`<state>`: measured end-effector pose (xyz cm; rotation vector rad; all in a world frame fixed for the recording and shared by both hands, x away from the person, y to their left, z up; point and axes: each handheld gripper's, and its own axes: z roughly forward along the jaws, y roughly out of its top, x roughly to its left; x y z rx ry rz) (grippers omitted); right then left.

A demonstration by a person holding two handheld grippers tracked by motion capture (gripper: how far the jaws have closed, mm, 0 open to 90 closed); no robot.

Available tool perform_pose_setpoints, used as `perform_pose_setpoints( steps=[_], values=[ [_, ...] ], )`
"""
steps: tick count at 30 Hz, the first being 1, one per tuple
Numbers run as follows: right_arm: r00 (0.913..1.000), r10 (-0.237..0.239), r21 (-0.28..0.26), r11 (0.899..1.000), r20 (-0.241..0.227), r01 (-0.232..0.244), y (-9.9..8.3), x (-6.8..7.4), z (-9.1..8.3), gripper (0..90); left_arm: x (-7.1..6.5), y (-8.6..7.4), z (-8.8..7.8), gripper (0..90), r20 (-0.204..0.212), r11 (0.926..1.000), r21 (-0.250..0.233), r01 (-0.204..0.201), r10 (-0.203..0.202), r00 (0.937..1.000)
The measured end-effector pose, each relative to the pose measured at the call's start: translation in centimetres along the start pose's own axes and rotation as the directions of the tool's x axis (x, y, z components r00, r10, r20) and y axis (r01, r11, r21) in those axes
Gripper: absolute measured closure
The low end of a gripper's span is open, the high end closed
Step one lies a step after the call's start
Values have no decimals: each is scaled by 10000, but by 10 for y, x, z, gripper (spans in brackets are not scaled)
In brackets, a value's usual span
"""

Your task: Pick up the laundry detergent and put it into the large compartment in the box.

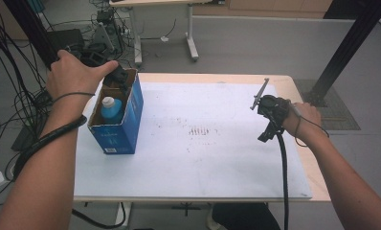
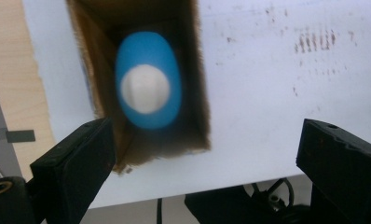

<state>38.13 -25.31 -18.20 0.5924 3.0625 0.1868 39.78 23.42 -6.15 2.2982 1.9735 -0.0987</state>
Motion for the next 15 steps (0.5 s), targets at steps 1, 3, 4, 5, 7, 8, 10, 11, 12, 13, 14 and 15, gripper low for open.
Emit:
perform_pose_setpoints(
  steps=[1, 3, 4, 5, 7, 8, 10, 11, 12, 13, 14, 15],
  values=[
    [10000, -31, -2, 10000, -7, 31, 1, 0, 1, 40, -5, 0, 0, 50, 13, 9999, 4, -110, 110, 9999],
    [10000, -72, 28, 10000, -16, 72, 3, 0, 1, 42, -21, 0, 0, 50, 79, 9983, 106, -581, 580, 9983],
    [10000, -80, 49, 10000, 4, 80, 4, 1, 1, 40, -27, 0, -1, 50, 101, 9971, 133, -751, 750, 9971],
    [9999, -102, 30, 9999, 1, 102, 4, 1, 1, 40, -33, 1, 0, 49, 100, 9958, 179, -895, 893, 9960],
    [9999, -114, 7, 9999, 7, 114, 5, 1, 0, 40, -44, 2, 1, 50, 168, 9906, 291, -1334, 1330, 9910],
    [9999, -157, 2, 9999, 35, 157, 5, 2, -1, 41, -49, 2, 2, 50, 223, 9887, 317, -1464, 1458, 9891],
    [9998, -189, 24, 9998, 72, 189, 7, 2, -2, 41, -63, 3, 3, 50, 137, 9826, 463, -1801, 1796, 9836],
    [9998, -179, 0, 9998, 80, 179, 7, 3, -3, 41, -70, 2, 4, 50, 118, 9791, 470, -1977, 1973, 9803],
    [9998, -173, 10, 9999, 101, 173, 7, 3, -4, 40, -76, 2, 4, 50, 123, 9754, 524, -2140, 2136, 9768],
    [9998, -189, 8, 9998, 114, 189, 8, 3, -4, 41, -81, 3, 5, 50, 170, 9724, 590, -2255, 2249, 9742],
    [9997, -200, -1, 9998, 137, 200, 8, 4, -5, 41, -87, 3, 6, 50, 159, 9679, 655, -2426, 2421, 9701],
    [9996, -219, -14, 9998, 150, 219, 8, 4, -6, 41, -92, 3, 7, 50, 154, 9648, 671, -2542, 2538, 9671]
  ],
)
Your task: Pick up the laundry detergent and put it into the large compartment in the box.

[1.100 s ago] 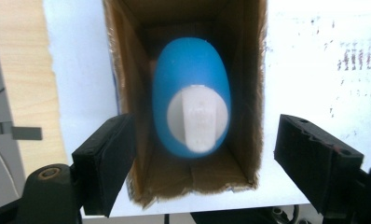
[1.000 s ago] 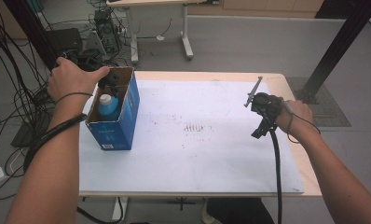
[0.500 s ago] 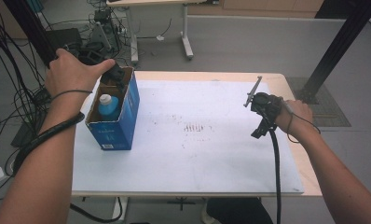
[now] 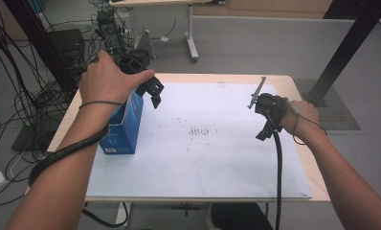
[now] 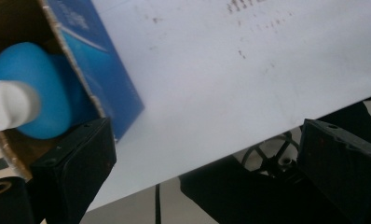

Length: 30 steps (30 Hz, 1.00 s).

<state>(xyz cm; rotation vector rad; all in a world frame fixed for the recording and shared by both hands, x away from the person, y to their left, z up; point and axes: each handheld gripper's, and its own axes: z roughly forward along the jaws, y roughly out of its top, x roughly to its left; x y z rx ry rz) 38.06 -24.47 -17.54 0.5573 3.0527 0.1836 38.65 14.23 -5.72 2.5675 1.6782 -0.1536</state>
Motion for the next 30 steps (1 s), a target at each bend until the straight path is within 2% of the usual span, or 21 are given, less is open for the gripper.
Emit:
perform_pose_setpoints(
  steps=[2, 4, 5, 7, 12, 14, 22, 23, 25, 29, 30],
  values=[
    [10000, 2, -24, 10000, 0, -2, 0, 0, -1, 41, -9, 3, 2, 50, 88, 9996, 109, -261, 260, 9996],
    [10000, -36, -49, 10000, 42, 36, 0, 2, -2, 41, -17, 4, 5, 50, 267, 9984, -8, -562, 562, 9981],
    [10000, -14, -45, 10000, 41, 14, 0, 2, -2, 41, -17, 4, 5, 52, 267, 9984, -8, -562, 562, 9981],
    [10000, -62, -9, 10000, 65, 62, 1, 3, -3, 41, -28, 6, 8, 53, 274, 9966, -130, -811, 815, 9963],
    [9999, -16, -48, 10000, 105, 16, -1, 4, -4, 41, -45, 13, 17, 53, 545, 9914, 37, -1310, 1306, 9899],
    [9999, -8, -45, 10000, 126, 9, -2, 4, -5, 41, -53, 13, 20, 53, 493, 9887, -21, -1497, 1496, 9875],
    [9998, -51, -14, 10000, 191, 51, -1, 7, -7, 39, -72, 15, 29, 53, 856, 9784, -72, -2066, 2064, 9747],
    [9998, -51, -14, 10000, 191, 51, -1, 7, -7, 39, -72, 15, 29, 52, 856, 9784, -72, -2066, 2064, 9747],
    [9998, -59, -11, 10000, 184, 59, 1, 8, -7, 40, -75, 15, 30, 52, 1080, 9731, -128, -2301, 2301, 9671],
    [9997, -89, -4, 10000, 208, 89, 2, 10, -8, 41, -82, 14, 32, 51, 1040, 9701, -88, -2427, 2422, 9646],
    [9997, -87, 32, 10000, 234, 87, 3, 10, -8, 40, -83, 14, 33, 52, 1137, 9677, -112, -2520, 2517, 9611]
  ],
)
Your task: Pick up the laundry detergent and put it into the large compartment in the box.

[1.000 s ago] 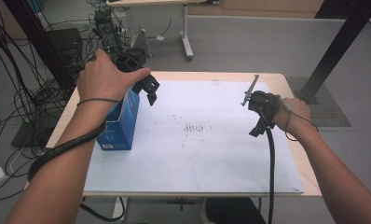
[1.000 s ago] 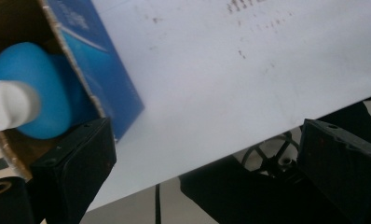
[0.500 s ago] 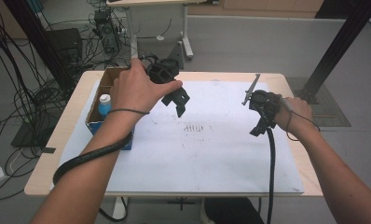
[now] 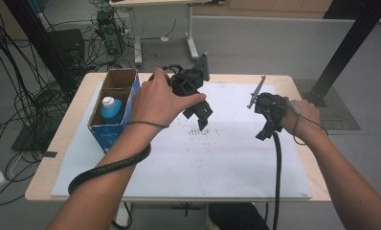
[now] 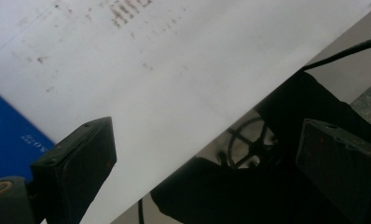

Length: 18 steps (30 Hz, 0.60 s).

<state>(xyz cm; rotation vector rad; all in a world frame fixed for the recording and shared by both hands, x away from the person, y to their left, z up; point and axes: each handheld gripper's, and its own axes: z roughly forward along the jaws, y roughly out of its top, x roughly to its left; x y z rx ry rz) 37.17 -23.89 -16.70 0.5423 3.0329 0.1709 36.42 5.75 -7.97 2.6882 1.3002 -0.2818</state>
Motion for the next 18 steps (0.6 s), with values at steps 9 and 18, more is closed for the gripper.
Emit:
perform_pose_setpoints(
  steps=[9, 18],
  values=[
    [10000, 29, -9, 10000, -4, -29, 1, 2, 0, 42, -9, 5, 12, 51, 130, 9994, 129, -307, 305, 9995],
    [10000, -18, 19, 10000, -24, 18, 0, 1, 1, 39, -11, 8, 21, 51, 90, 9989, 249, -385, 383, 9992]
  ],
)
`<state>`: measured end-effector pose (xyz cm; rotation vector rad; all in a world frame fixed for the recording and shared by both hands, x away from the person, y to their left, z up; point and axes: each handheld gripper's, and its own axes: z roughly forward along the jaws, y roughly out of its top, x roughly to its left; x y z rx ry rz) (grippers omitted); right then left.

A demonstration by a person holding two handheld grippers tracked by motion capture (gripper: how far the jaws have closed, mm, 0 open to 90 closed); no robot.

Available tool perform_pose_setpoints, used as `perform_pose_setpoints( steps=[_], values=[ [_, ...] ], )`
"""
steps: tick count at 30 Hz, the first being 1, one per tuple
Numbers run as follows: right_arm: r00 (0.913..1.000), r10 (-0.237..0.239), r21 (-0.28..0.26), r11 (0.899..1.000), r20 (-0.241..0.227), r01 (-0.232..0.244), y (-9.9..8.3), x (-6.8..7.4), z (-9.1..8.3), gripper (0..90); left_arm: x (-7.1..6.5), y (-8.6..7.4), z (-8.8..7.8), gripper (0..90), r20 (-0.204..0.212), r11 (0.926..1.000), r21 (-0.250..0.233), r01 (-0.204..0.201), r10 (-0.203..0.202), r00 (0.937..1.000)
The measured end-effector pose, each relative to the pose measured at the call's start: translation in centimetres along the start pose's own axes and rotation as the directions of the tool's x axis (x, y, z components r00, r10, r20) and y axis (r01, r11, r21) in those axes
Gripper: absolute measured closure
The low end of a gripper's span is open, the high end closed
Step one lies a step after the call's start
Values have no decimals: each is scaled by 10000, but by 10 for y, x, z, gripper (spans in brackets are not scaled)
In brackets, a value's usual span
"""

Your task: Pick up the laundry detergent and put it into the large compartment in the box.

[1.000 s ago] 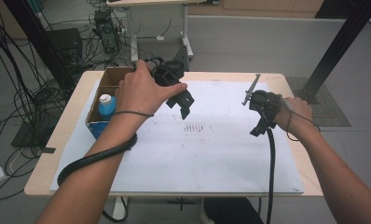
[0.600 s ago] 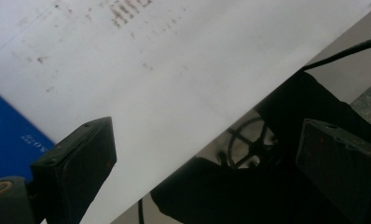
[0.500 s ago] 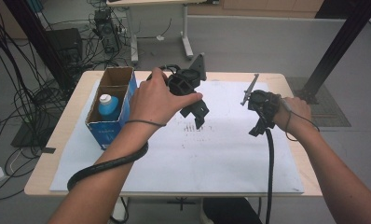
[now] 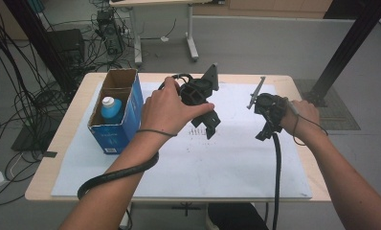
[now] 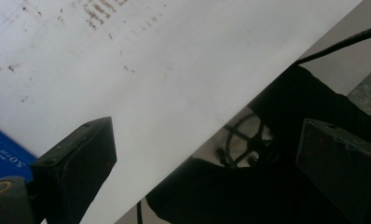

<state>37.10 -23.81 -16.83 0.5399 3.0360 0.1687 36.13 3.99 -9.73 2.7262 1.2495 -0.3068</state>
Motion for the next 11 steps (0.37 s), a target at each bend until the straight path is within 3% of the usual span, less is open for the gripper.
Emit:
perform_pose_setpoints(
  steps=[11],
  values=[
    [10000, 1, -6, 10000, 48, -1, 2, 1, -1, 41, 3, -1, 4, 52, 99, 10000, 3, 5, -5, 10000]
  ],
)
